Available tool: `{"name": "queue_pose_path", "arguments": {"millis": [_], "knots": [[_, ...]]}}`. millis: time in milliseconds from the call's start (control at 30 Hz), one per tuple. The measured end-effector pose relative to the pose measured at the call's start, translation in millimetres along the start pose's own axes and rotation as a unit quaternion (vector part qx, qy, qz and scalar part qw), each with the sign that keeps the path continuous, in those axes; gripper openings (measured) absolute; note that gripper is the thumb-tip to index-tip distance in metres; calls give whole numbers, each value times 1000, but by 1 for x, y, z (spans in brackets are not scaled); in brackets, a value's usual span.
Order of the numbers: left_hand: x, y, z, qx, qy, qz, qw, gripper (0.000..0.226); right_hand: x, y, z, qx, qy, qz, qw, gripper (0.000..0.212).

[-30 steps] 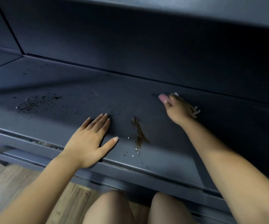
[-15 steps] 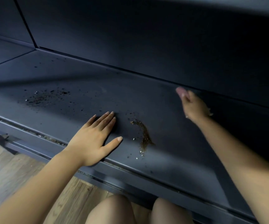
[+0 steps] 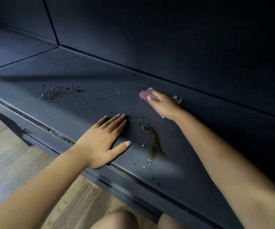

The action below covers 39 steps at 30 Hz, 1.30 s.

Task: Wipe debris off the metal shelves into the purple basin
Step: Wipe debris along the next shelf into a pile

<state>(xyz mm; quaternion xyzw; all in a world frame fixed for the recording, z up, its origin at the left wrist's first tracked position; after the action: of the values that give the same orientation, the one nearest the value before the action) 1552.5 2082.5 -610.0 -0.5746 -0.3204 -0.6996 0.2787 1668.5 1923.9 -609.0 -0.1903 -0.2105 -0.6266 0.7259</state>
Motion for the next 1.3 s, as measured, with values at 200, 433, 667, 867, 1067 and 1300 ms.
{"name": "queue_pose_path", "arguments": {"millis": [200, 433, 667, 867, 1067, 1300], "knots": [[1, -1, -1, -4, -1, -15, 1000, 91, -48, -32, 26, 24, 97, 75, 992, 37], [-1, -2, 2, 13, 15, 1, 1000, 93, -27, -76, 39, 19, 129, 79, 988, 25], [1, -1, 1, 22, -1, 3, 1000, 110, 59, -120, -19, -62, 3, -154, 986, 43], [3, 0, 0, 10, -31, -18, 999, 122, 7, -112, 8, -27, -41, -155, 987, 36], [15, -20, 23, -25, -73, -35, 996, 122, -9, -100, 23, -63, 19, -149, 987, 32], [9, -26, 67, -57, -37, -21, 997, 123, 47, -240, -21, -334, -32, -372, 865, 41]]}}
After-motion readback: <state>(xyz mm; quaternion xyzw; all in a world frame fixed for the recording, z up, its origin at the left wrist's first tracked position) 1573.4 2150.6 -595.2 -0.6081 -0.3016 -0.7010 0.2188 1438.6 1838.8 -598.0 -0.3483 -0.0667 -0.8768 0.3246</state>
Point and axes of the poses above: each hand's wrist, its own y-axis towards the middle knuckle, its own x-axis out of the back of the hand, z = x × y, the point moved 10 cm from there along y, towards the middle knuckle, and after that the axes turned 12 degrees about y, right-handed, at the moved point
